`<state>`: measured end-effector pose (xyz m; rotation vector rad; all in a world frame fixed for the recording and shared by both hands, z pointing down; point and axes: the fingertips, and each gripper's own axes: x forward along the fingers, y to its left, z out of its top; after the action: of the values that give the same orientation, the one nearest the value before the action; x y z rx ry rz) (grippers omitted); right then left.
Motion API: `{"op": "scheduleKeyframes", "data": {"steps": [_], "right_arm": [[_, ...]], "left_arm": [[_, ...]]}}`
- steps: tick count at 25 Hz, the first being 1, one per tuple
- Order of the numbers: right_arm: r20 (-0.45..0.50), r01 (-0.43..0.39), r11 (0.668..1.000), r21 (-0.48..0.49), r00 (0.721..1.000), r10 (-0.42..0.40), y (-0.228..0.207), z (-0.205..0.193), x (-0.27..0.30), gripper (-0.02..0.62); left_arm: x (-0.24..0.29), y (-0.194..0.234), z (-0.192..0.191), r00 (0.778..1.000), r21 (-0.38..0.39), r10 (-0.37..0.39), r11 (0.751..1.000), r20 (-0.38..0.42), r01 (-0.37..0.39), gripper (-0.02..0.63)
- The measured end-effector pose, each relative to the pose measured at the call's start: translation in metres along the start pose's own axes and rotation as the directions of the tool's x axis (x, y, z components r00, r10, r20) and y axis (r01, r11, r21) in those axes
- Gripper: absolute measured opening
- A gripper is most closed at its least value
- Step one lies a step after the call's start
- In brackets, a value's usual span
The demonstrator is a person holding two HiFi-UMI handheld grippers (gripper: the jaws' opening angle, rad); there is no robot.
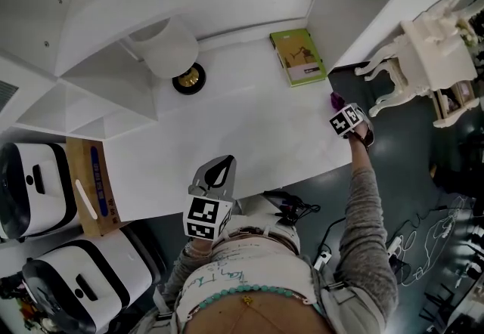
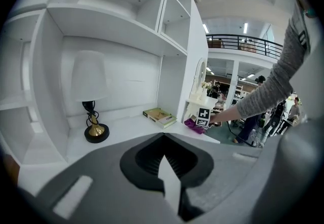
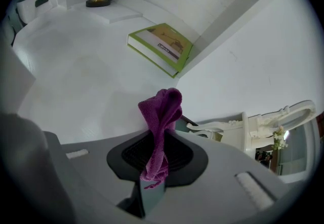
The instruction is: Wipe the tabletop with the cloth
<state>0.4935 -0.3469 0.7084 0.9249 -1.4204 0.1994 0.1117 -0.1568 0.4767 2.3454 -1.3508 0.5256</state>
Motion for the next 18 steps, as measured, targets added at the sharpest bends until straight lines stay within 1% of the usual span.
{"op": "scheduleKeyframes", "data": {"steps": [6, 11, 13, 18], "right_arm": [[-0.027, -0.02, 0.999, -0.045, 0.999, 0.018, 0.017, 0.011, 0.004, 0.081], [-0.058, -0.028, 0.991, -0.132, 0.998, 0.02, 0.042, 0.015, 0.007, 0.081], [-0.063, -0.039, 0.991, -0.126, 0.998, 0.031, 0.048, 0.018, 0.007, 0.081], [-0.055, -0.089, 0.994, -0.057, 0.995, 0.086, 0.053, 0.022, 0.004, 0.08]], "left_arm": [[-0.01, 0.008, -0.003, 0.999, -0.014, 0.036, 0.999, 0.011, -0.036, 0.002], [-0.015, 0.005, -0.006, 0.999, -0.017, 0.034, 0.999, 0.014, -0.034, 0.002], [-0.016, 0.003, -0.006, 0.999, -0.014, 0.031, 0.999, 0.02, -0.03, 0.002], [-0.018, -0.004, -0.01, 0.999, 0.0, 0.029, 1.0, 0.014, -0.029, 0.002]]}}
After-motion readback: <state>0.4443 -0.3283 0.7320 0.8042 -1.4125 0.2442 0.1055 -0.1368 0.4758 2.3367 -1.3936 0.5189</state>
